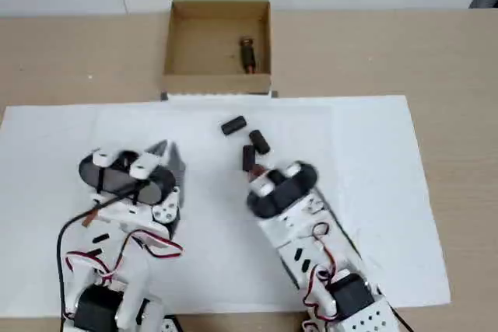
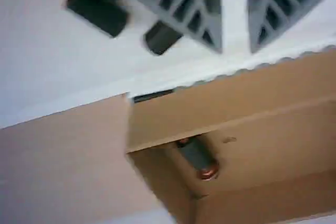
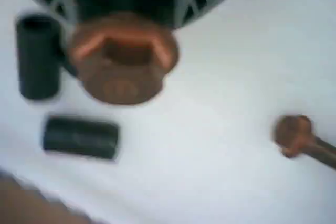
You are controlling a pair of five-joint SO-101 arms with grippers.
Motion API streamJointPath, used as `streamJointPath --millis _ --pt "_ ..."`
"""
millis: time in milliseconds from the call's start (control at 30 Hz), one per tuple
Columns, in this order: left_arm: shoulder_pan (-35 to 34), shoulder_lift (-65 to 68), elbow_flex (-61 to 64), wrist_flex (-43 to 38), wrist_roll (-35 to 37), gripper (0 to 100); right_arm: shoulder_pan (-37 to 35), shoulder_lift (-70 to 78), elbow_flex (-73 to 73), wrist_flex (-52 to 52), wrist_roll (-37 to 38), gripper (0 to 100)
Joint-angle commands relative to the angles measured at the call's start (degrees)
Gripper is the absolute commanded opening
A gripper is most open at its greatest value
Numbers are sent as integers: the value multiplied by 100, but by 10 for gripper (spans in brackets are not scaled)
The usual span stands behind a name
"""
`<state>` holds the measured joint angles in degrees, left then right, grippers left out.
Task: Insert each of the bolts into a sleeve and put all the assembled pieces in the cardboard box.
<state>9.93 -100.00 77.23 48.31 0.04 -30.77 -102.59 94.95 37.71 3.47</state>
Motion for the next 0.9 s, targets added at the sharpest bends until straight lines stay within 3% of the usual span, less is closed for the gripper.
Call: streamJointPath --millis 0,133,300,867 --pt "-659 18 312 0 -229 6 382 13 -554 541 -607 4" --pt "-1284 18 927 -18 -229 6 576 22 -1125 1200 -1073 4" --pt "-1468 9 1587 0 -237 6 593 541 -2154 1710 -1178 4" --pt "-1424 9 1833 0 -255 6 629 7679 -7807 1754 -1169 4"
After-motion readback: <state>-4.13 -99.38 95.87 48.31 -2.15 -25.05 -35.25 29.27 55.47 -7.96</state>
